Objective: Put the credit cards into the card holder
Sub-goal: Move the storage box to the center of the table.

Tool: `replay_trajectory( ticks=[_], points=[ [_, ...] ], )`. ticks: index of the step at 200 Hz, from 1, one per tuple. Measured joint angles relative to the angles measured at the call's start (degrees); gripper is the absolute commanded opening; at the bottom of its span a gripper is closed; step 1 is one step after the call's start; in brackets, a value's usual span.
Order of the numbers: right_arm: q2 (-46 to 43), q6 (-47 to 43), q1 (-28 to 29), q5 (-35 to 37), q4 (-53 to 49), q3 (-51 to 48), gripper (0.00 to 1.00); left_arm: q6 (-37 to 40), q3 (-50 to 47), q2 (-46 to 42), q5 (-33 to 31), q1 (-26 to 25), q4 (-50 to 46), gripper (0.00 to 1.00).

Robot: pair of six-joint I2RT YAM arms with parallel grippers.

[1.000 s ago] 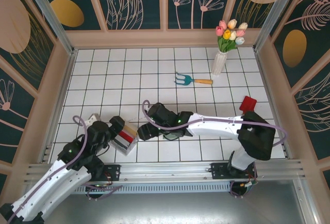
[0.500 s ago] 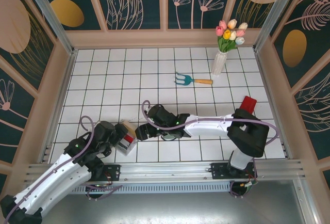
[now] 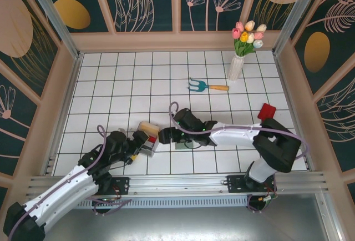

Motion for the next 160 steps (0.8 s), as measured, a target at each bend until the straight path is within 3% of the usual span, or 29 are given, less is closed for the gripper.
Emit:
replay_trajectory(
  ticks=[38, 72, 160],
  points=[
    [-5.38, -0.37, -6.69, 3.78, -4.90, -0.02, 0.78, -2.05, -2.64, 4.76, 0.59, 0.00, 11.67, 0.99],
    [-7.45, -0.63, -11.96, 8.04, -10.80, -0.61, 0.78, -1.84, -1.92, 15.08, 0.87, 0.00, 21.46, 0.99],
    [-9.25, -1.05, -14.27, 9.16, -14.23, -2.89, 0.77, 6.08, 13.70, 44.41, 1.46, -0.02, 33.68, 0.98]
  ],
)
